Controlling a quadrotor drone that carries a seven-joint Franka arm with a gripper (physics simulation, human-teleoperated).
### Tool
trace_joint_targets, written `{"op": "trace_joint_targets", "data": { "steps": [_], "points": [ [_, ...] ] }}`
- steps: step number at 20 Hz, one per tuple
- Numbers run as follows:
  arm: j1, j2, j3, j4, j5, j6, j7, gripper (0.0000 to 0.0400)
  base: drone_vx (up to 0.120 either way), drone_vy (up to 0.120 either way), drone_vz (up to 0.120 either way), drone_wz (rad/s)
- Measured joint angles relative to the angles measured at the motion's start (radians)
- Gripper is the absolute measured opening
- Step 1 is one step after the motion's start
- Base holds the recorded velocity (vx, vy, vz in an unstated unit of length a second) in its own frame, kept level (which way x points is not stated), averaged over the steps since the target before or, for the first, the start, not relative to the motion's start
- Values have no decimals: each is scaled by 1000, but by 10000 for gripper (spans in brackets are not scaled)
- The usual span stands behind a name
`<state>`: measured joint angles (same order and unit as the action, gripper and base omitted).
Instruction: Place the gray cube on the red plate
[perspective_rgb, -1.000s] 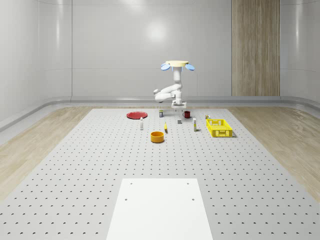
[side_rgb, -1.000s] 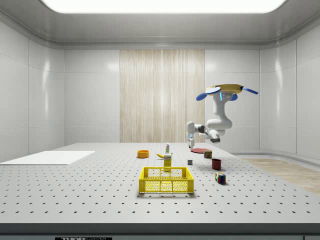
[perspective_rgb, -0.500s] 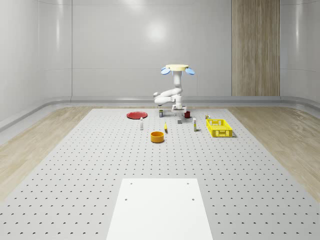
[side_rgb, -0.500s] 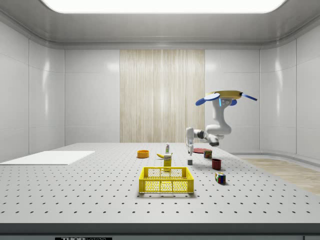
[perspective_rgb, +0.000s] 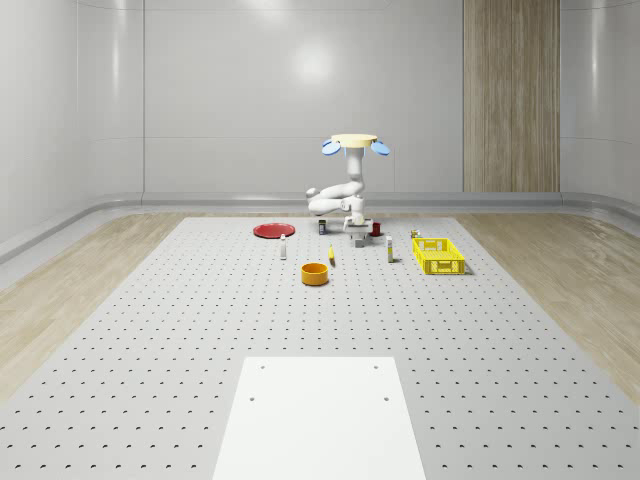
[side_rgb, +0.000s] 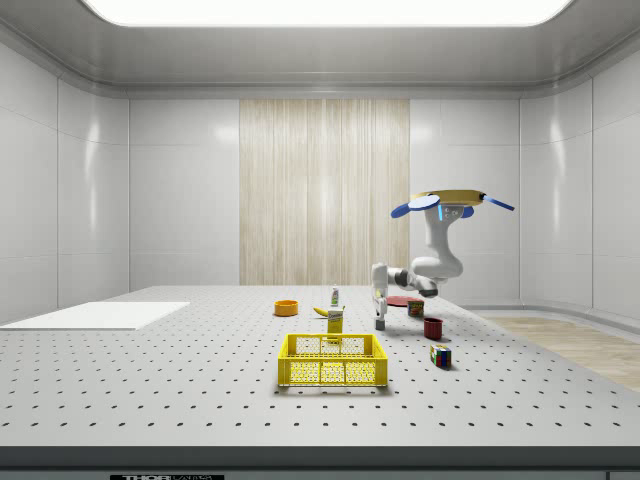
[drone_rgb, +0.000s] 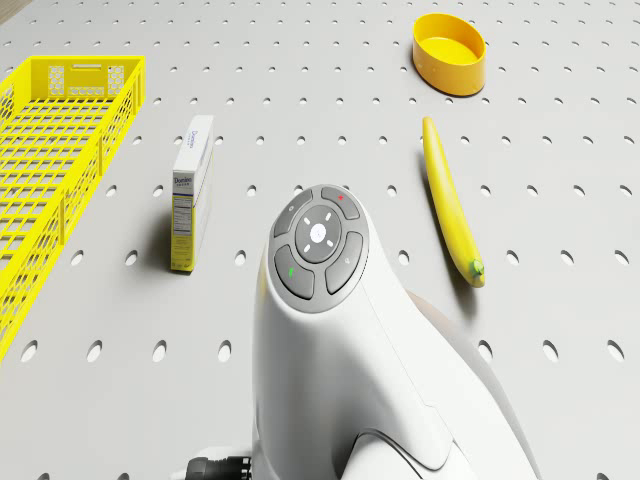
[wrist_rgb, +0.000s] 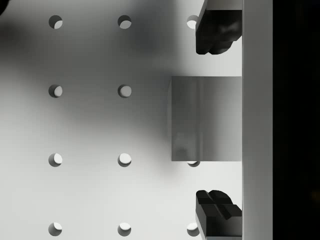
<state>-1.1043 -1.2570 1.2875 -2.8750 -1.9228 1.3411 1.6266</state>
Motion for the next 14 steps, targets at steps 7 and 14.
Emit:
{"op": "trace_joint_targets", "data": {
  "steps": [7, 14],
  "points": [
    [-50, -19, -17, 50, -20, 41, 6, 400, 0, 0, 0, 0],
    [-55, -48, -44, 57, -38, 79, 8, 400, 0, 0, 0, 0]
  ]
}}
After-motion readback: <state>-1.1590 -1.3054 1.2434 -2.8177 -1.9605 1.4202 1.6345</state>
